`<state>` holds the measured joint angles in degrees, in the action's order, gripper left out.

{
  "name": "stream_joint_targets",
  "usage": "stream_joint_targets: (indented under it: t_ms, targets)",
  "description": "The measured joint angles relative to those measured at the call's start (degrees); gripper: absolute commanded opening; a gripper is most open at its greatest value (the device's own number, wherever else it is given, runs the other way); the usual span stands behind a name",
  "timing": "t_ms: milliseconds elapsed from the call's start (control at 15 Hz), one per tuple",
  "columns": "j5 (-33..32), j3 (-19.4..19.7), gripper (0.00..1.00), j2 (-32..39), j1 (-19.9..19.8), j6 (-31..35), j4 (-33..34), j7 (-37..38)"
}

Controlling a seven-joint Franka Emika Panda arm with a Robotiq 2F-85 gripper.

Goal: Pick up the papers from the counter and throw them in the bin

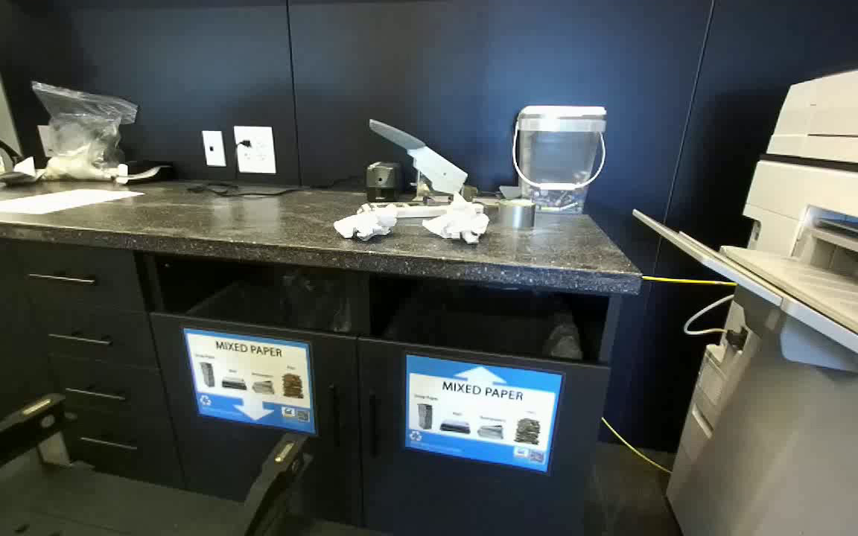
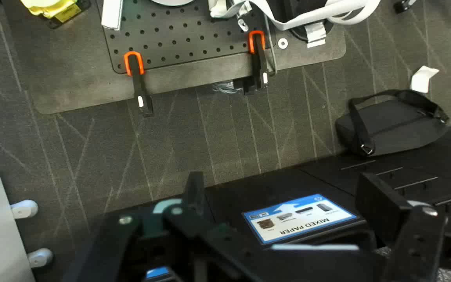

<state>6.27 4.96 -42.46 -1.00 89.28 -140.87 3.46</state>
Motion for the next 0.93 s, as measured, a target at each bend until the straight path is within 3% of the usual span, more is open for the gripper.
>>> stream_joint_targets:
  t_ms: [600, 933]
  targets:
    - [0.0, 0.0, 1.00, 0.2, 0.0, 0.7, -0.2, -0.9]
    - [0.0, -0.1, 1.00, 4.6, 0.0, 12.5, -2.8, -4.2]
